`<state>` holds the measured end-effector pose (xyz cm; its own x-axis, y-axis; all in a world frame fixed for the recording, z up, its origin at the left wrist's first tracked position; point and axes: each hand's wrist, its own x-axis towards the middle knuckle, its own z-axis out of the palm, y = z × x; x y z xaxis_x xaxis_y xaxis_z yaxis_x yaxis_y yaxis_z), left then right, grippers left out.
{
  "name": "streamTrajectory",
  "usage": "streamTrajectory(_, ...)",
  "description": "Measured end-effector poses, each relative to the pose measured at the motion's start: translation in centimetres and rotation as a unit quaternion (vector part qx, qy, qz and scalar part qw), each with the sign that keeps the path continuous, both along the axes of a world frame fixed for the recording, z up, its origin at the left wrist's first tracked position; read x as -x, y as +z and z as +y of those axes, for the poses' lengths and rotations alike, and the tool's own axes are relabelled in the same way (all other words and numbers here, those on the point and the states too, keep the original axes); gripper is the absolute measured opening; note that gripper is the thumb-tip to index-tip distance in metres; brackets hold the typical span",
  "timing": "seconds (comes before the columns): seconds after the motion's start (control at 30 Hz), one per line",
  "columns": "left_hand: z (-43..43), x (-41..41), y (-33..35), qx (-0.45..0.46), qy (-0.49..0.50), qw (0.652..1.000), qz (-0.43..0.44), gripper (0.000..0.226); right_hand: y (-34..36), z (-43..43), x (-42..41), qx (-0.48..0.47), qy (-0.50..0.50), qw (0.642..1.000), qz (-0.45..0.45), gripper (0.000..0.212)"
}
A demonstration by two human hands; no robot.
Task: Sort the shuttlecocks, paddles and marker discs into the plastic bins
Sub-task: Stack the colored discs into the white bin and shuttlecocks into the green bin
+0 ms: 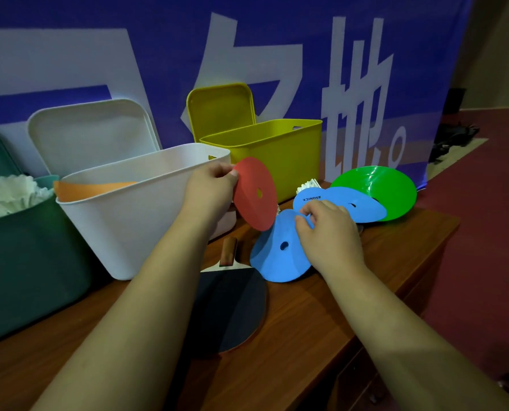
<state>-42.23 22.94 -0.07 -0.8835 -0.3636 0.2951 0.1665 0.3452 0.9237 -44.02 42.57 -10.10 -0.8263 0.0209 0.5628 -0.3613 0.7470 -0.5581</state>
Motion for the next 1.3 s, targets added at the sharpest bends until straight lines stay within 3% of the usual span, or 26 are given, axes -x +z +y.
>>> streamTrajectory(0.2, -1.2, -3.3, 3.8, -0.018, 0.037, 0.999, 0.023, 0.012, 2.0, -0.4, -1.1, 0.163, 0.016, 0.985, 0.045, 0.009)
streamTrajectory(0.4, -6.0, -9.4, 6.9, 0.065, 0.104, 0.991, 0.047, 0.011, 5.8, -4.4, -4.2, 0.286, 0.119, 0.951, 0.013, 0.003)
streamTrajectory(0.47, -8.8, -12.6, 7.3, 0.141, 0.161, 0.975, 0.063, 0.015, 7.2, -7.1, -6.1, 0.31, 0.175, 0.934, -0.003, 0.005)
streamTrajectory(0.6, -15.3, -19.7, 7.6, 0.274, 0.306, 0.907, 0.097, 0.021, 9.3, -13.6, -10.6, 0.326, 0.264, 0.908, -0.013, 0.01)
streamTrajectory(0.87, -27.5, -35.4, 6.6, 0.064, 0.41, 0.898, 0.144, 0.013, 11.2, -25.9, -20.0, 0.329, 0.44, 0.825, -0.137, 0.014)
streamTrajectory(1.03, -33.0, -42.2, 5.6, -0.063, 0.458, 0.866, 0.191, 0.018, 11.6, -32.4, -24.8, 0.343, 0.503, 0.745, -0.272, 0.032)
streamTrajectory(1.13, -36.8, -44.7, 5.0, -0.12, 0.476, 0.844, 0.215, 0.015, 11.3, -35.2, -26.7, 0.324, 0.521, 0.727, -0.308, 0.033)
streamTrajectory(1.23, -40.9, -45.5, 4.1, -0.13, 0.491, 0.837, 0.206, 0.019, 10.9, -37.0, -28.2, 0.311, 0.531, 0.722, -0.316, 0.031)
streamTrajectory(1.3, -43.5, -45.6, 3.0, -0.033, 0.54, 0.836, 0.089, 0.043, 10.6, -37.9, -29.0, 0.305, 0.533, 0.723, -0.318, 0.03)
